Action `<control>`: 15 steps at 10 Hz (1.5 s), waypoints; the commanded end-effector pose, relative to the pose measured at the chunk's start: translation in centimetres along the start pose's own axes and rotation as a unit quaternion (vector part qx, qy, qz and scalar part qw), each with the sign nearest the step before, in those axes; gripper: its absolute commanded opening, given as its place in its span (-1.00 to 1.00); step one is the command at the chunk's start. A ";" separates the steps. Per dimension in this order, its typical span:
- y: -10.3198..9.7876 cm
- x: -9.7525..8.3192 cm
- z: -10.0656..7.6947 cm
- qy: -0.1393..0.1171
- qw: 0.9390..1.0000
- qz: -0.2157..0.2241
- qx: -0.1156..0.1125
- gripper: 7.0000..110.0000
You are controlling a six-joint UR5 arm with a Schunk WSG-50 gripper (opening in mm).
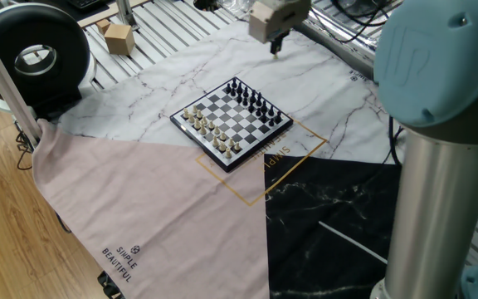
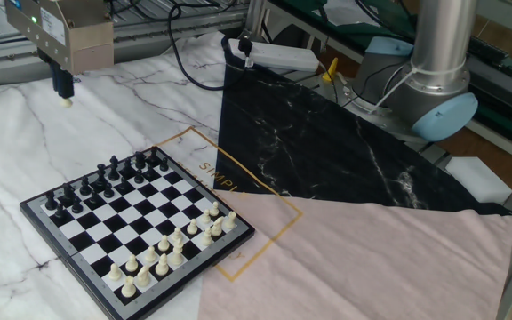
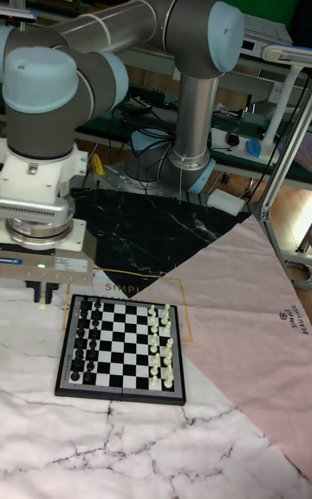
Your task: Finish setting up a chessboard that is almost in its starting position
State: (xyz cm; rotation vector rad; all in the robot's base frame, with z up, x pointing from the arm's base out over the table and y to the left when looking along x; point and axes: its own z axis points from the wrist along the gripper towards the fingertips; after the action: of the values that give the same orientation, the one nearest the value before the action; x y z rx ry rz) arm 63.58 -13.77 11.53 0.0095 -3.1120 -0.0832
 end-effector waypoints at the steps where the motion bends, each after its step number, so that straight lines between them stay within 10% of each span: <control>1: 4.3 -0.5 -0.9 0.001 0.999 0.031 -0.039 -1.00; 5: 3.6 -0.9 -0.6 -0.014 0.999 0.023 0.021 -1.00; 8: 4.3 -0.9 -0.5 -0.013 0.999 -0.044 0.008 -1.00; 12: 1.7 -2.6 -0.8 -0.040 0.990 -0.121 0.065 -1.00; 15: 4.3 -2.6 -0.3 -0.048 0.994 -0.087 0.035 -1.00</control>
State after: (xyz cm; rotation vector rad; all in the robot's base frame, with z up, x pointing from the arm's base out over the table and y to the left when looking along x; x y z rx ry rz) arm 65.74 -10.79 12.11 0.3142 -3.1747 0.0472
